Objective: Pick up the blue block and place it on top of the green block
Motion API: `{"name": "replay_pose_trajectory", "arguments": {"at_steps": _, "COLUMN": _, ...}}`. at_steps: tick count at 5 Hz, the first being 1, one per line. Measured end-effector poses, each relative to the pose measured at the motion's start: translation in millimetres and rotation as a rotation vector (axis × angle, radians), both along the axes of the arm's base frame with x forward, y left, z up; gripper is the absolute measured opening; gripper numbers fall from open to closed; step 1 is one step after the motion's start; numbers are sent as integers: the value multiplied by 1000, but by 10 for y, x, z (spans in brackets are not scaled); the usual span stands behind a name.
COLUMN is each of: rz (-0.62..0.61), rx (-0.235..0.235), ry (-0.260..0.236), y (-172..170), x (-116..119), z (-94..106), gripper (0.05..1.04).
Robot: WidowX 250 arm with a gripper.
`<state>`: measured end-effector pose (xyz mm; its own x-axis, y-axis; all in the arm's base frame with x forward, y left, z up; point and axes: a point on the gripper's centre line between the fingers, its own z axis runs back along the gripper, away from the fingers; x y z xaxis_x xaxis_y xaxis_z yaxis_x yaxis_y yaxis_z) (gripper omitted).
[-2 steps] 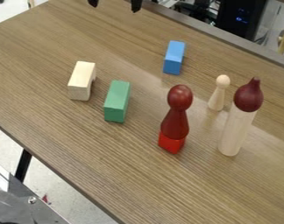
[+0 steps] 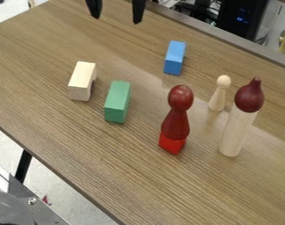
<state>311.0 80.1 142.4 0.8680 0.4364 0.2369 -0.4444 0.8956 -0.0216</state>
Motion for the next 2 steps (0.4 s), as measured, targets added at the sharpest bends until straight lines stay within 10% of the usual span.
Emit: {"name": "replay_pose_trajectory", "arguments": {"at_steps": 2, "rz": -14, "rx": -5, "ry": -65, "y": -285, "x": 370, "z": -179, "gripper": 999}}
